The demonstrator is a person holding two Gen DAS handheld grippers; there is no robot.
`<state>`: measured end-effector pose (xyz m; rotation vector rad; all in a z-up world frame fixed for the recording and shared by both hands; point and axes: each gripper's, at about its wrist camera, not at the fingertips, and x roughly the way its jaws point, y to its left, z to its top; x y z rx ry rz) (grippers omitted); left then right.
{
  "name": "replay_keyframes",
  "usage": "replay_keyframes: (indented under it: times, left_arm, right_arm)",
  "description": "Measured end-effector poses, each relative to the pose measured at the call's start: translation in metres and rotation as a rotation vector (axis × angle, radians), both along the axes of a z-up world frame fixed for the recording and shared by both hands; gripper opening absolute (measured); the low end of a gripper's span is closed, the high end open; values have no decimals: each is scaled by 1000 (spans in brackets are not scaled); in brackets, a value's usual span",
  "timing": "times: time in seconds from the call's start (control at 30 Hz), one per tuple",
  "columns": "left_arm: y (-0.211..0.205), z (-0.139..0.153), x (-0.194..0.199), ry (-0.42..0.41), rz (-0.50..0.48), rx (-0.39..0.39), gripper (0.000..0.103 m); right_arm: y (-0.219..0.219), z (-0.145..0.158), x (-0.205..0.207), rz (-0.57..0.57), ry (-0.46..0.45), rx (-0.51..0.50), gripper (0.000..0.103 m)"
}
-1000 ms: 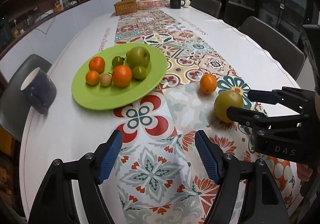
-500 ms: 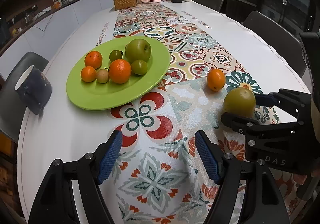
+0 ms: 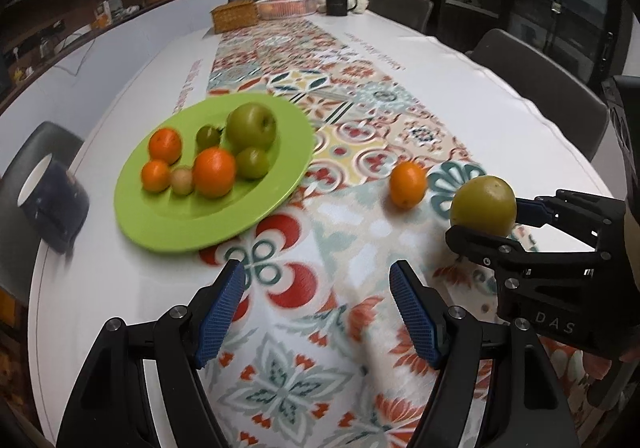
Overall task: Organize fruits
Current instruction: 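Grasp the large yellow-green apple with the right gripper while the left gripper grasps a small orange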
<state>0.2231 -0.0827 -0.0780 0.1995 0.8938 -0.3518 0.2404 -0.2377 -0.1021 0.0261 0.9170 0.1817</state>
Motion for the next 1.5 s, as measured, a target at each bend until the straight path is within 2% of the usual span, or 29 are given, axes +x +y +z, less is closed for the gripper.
replay_keyframes:
  times: [0.27, 0.4, 0.67, 0.83, 1.07, 1.5]
  left_arm:
    - [-31, 2, 19, 4, -73, -23, 74]
    - [-46, -2, 34, 33, -96, -39, 74]
    - [-74, -17, 57, 73, -124, -21, 73]
    - [-80, -25, 66, 106, -113, -31, 61]
    - [-82, -31, 73, 144, -102, -54, 34]
    - [-73, -17, 59, 123, -93, -75, 32]
  right_arm:
    - [-32, 10, -2, -81, -33, 11, 50]
    - [-46, 13, -1, -122, -48, 6, 50]
    - [-64, 8, 5, -165, -42, 2, 50]
    - [-71, 4, 9, -180, -33, 6, 50]
    - [-73, 1, 14, -185, -27, 14, 50]
    - [-70, 4, 13, -178, -30, 14, 50]
